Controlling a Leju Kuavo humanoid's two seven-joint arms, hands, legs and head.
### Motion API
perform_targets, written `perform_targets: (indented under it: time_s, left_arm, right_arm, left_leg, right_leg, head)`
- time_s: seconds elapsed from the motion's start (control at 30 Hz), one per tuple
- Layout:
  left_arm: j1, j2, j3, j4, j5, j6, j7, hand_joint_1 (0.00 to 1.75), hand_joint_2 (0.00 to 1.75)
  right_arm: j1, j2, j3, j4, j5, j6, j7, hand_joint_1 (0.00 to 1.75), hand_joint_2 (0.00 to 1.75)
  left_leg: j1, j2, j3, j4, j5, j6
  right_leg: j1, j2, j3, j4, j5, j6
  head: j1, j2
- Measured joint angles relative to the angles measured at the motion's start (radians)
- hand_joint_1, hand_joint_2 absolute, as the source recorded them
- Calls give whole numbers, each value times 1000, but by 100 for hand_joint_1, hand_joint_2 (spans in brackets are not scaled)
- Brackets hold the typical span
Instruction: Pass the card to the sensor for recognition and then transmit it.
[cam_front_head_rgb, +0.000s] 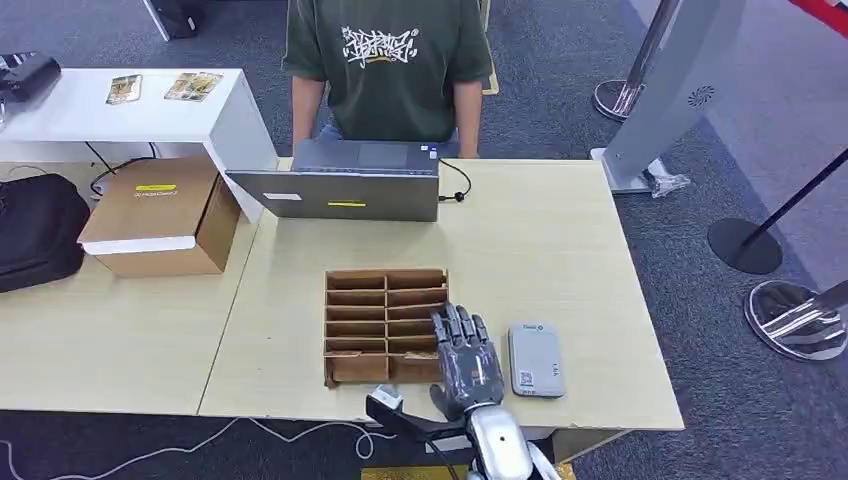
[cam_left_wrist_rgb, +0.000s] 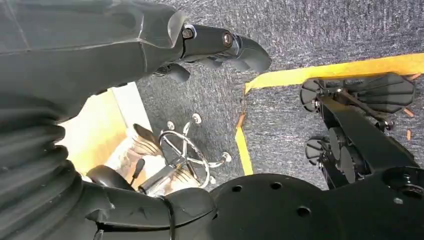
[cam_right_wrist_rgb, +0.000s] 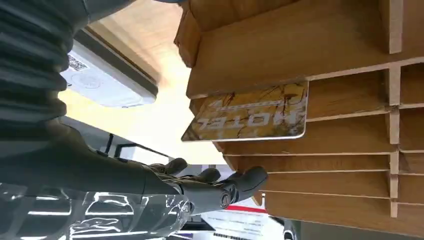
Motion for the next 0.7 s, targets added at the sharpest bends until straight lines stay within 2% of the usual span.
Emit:
perform_targets:
  time_s: [0.2,0.47,0.7]
  left_arm:
    - [1,-3,0,-3,0,-10,-3,0,175]
    - [3,-11,0,-20,0,-13,-13,0,175]
    - [3,-13,0,-23,0,-13,-15,0,175]
  right_arm:
    - [1,1,-1,-15,27,-6,27,0,175]
    - [20,0,-1,-129,30,-21,14,0,175]
    - [24,-2,0,-156,29,-16,11,0,175]
  left_leg:
    - [0,0,0,0,0,0]
    - [0,0,0,0,0,0]
    - [0,0,0,0,0,0]
  right_leg:
    - [0,0,0,0,0,0]
    - [0,0,0,0,0,0]
    - [0,0,0,0,0,0]
  head:
    - [0,0]
    - [0,0]
    - [0,0]
